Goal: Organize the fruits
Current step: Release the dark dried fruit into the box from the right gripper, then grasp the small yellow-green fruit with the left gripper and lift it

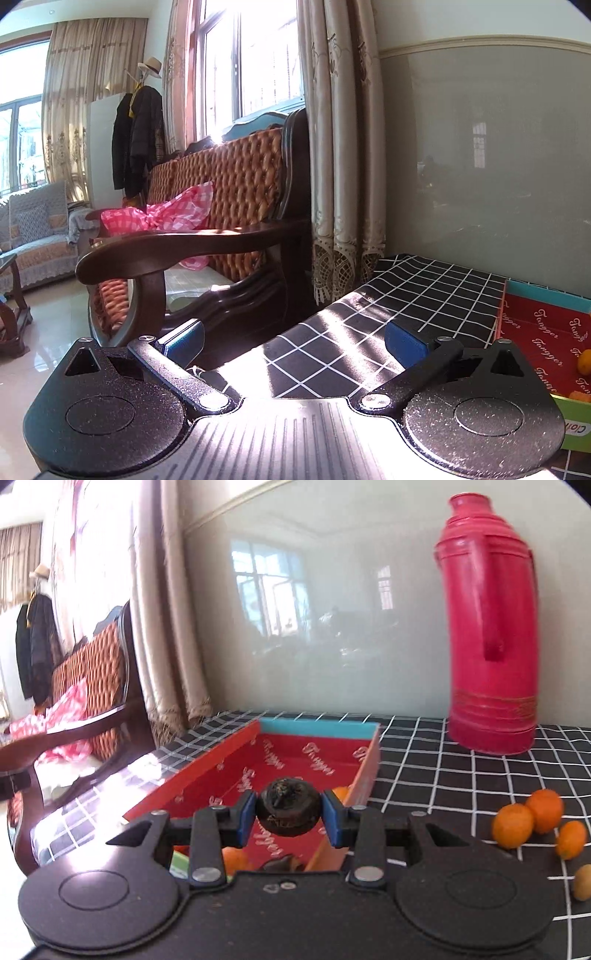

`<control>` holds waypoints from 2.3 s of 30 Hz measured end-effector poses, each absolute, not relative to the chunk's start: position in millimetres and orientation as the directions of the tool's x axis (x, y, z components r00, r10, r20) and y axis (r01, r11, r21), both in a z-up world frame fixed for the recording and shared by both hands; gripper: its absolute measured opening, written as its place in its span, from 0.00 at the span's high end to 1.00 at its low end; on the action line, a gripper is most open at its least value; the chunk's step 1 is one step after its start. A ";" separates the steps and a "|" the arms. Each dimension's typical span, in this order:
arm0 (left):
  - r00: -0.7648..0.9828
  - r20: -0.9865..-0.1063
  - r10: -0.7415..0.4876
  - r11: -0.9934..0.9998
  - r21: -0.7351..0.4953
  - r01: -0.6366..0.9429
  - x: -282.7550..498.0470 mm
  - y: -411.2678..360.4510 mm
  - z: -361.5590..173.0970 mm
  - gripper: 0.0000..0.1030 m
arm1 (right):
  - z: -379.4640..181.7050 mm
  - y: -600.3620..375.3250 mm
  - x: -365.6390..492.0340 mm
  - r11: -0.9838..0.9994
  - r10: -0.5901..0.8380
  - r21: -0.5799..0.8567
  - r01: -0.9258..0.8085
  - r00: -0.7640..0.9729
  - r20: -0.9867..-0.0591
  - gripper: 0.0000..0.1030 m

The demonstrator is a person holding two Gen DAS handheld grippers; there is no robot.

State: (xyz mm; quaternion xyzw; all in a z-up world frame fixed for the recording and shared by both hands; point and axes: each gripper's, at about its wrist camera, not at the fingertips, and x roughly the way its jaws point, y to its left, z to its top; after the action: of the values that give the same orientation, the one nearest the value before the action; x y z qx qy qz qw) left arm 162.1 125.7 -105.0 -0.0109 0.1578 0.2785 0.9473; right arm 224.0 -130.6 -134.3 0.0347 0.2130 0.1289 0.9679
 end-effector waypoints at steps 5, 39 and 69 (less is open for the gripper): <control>0.793 -0.306 0.527 0.843 0.069 -0.533 161.6 126.8 -104.1 0.00 | -126.6 -126.2 212.0 0.973 0.233 0.090 -0.215 0.910 -0.342 0.25; 0.904 -0.378 -0.200 0.967 0.071 0.244 183.3 -128.7 -119.0 0.00 | -110.9 -341.2 99.6 0.637 -0.765 -0.076 0.767 0.617 -0.184 0.06; 0.739 -0.553 -0.385 0.889 -0.008 0.457 208.8 -266.1 -161.8 0.76 | -115.1 -399.6 67.1 0.634 -0.746 0.003 0.774 0.612 -0.262 0.06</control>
State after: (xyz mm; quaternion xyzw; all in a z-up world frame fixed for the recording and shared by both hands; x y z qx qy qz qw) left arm 208.8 -266.1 -161.8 0.0641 0.2818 -0.2262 0.9302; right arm 67.1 -399.6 -115.1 0.0578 0.1188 -0.4240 0.8960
